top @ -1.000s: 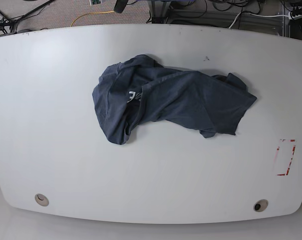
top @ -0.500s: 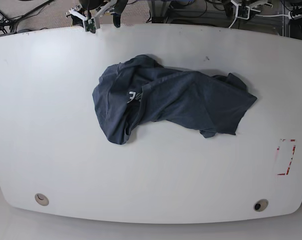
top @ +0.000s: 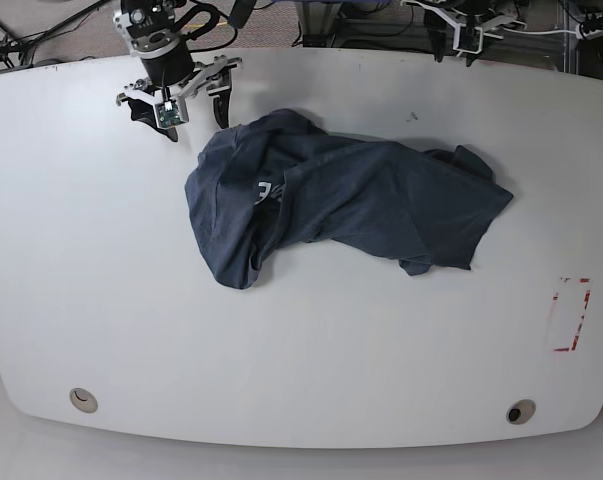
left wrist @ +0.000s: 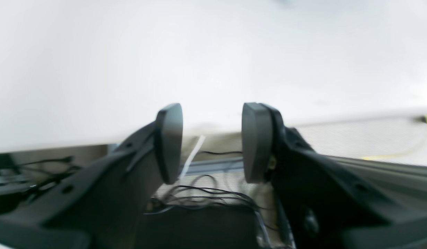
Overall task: Fold the T-shirt properly
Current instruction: 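Lower the right gripper onto the navy T-shirt edge and grasp it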
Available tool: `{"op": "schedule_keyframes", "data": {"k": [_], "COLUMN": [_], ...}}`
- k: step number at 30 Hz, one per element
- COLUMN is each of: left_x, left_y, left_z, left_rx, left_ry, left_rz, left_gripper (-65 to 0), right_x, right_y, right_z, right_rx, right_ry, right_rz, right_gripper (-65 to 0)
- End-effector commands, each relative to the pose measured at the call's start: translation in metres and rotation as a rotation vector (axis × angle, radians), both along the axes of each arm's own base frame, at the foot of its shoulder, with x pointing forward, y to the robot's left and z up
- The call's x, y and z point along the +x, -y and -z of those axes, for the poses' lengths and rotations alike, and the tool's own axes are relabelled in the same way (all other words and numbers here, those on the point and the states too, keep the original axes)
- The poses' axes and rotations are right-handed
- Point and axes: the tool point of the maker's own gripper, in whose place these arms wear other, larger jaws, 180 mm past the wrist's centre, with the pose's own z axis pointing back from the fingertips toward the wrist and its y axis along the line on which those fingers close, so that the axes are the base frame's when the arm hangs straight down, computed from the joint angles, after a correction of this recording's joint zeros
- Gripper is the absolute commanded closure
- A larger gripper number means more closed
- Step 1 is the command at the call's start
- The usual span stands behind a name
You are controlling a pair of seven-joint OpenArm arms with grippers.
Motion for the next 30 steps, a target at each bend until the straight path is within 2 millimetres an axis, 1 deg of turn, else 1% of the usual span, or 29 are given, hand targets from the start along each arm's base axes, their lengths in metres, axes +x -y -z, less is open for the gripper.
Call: {"op": "schedule_keyframes", "data": {"k": [1,3,5,7,9,12,16,22,25,30], "left_x": [0.011,0.015,0.016,0.016,0.019,0.031,0.035,0.036,0.045,0.051], "left_y": [0.001,0.003,0.004,0.004,0.004,0.003,0.002,0.001,0.001,0.001], "left_z": [-0.010,-0.011,-0.011,-0.011,-0.012,-0.015,-0.016,-0.016,-0.019,-0.021], "left_rx": [0.007,0.011,0.013,0.011,0.011,0.016,0.019,0.020,0.021,0.022], "left_ry": [0.051,0.059,0.061,0.061,0.067,0.099,0.107,0.110,0.135,0.150], "left_rz": [0.034,0.061,0.083,0.081,0.081,0.080,0.082,0.081,0.082,0.082], "left_gripper": [-25.1,-25.1,-25.1,-25.1,-25.1,-25.1,-25.1,-25.1,-25.1,-25.1], "right_x": [0.019,0.034,0.053,0.065,0.081,0.104,0.133,0.158,0.170,0.189], "right_y": [-0.001,0.001,0.006,0.008,0.012,0.015,0.018,0.021,0.022,0.025], "right_z": [-0.014,-0.016,-0.021,-0.022,-0.029,-0.038,-0.043,-0.046,-0.045,-0.032], "right_rx": [-0.004,-0.021,-0.043,-0.049,-0.063,-0.068,-0.070,-0.061,-0.055,-0.041], "right_ry": [0.046,0.037,0.035,0.036,0.063,0.096,0.094,0.107,0.105,0.069], "right_rz": [-0.007,-0.004,0.006,0.009,0.005,0.007,0.020,0.029,0.032,0.042], "right_gripper": [-44.7,-44.7,-44.7,-44.7,-44.7,-44.7,-44.7,-44.7,-44.7,-44.7]}}
